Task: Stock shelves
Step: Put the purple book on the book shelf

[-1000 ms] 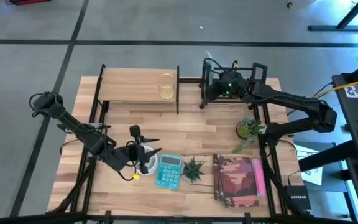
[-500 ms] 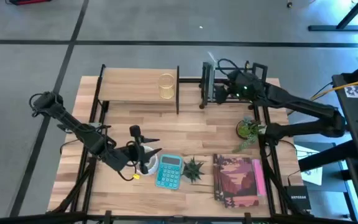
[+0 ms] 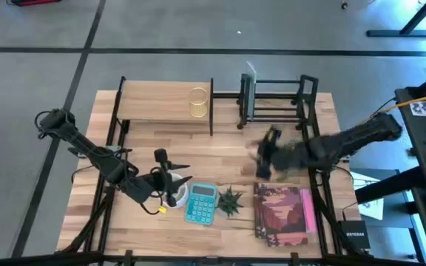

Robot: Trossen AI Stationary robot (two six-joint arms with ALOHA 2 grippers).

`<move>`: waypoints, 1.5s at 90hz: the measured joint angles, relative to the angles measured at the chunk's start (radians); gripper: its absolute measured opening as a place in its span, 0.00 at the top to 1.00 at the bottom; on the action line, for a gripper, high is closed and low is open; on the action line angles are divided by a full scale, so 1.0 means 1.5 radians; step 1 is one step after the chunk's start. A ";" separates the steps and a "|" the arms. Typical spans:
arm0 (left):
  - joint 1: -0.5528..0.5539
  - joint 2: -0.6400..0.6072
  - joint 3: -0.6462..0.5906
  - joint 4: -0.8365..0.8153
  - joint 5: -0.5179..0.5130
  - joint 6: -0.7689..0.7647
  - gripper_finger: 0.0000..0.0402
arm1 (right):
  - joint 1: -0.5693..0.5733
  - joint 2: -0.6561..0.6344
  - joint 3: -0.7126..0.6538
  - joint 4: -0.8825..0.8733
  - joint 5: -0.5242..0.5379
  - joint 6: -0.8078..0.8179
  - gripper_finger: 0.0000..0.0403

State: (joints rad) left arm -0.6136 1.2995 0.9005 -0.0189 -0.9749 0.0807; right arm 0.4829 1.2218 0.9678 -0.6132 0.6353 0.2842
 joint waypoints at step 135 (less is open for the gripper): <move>0.025 0.002 -0.015 -0.014 0.007 -0.036 0.61 | 0.269 0.320 0.051 -0.199 -0.335 0.893 0.42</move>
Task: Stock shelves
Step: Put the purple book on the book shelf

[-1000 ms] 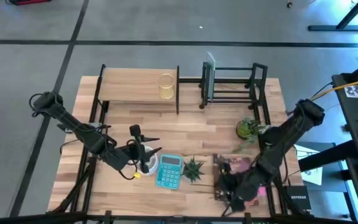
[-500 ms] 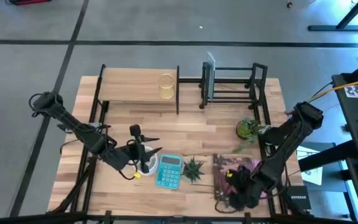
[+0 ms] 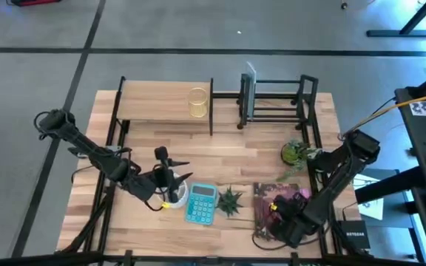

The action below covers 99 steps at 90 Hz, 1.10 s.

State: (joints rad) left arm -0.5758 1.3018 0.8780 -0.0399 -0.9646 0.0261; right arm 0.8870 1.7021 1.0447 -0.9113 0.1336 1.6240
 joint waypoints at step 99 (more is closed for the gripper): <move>0.005 0.003 -0.001 0.005 0.033 -0.001 0.61 | -0.092 0.074 0.167 -0.066 0.320 -0.353 0.36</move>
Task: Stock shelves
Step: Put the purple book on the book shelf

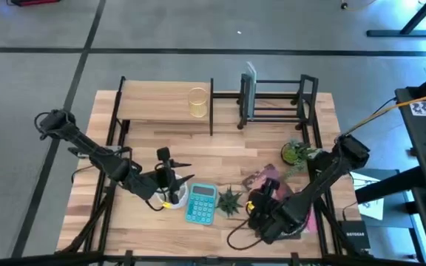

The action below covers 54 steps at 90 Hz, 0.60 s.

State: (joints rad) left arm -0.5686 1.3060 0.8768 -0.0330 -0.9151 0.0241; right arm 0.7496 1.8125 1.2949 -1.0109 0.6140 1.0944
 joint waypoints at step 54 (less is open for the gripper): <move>0.004 0.000 0.000 -0.003 0.000 -0.008 0.61 | -0.042 0.153 0.001 -0.096 -0.047 0.059 0.37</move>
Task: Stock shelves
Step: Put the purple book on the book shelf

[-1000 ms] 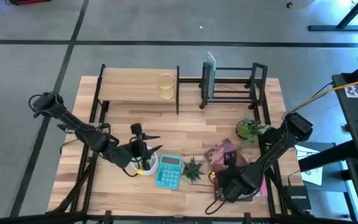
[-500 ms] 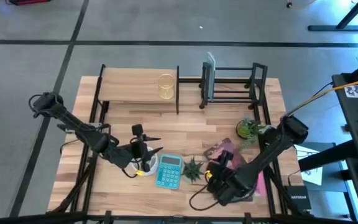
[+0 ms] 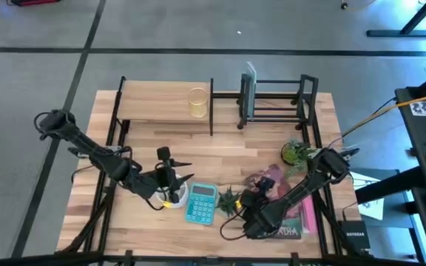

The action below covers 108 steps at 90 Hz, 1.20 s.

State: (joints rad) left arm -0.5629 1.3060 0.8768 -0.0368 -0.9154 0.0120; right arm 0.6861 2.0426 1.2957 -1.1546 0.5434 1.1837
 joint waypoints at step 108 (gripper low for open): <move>0.000 -0.001 0.000 0.003 0.015 0.002 0.61 | 0.108 0.004 0.187 -0.117 0.104 -0.064 0.96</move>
State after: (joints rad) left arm -0.5625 1.3052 0.8768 -0.0330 -0.8925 0.0147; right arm 0.8485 2.0487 1.5756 -1.3300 0.6994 1.0878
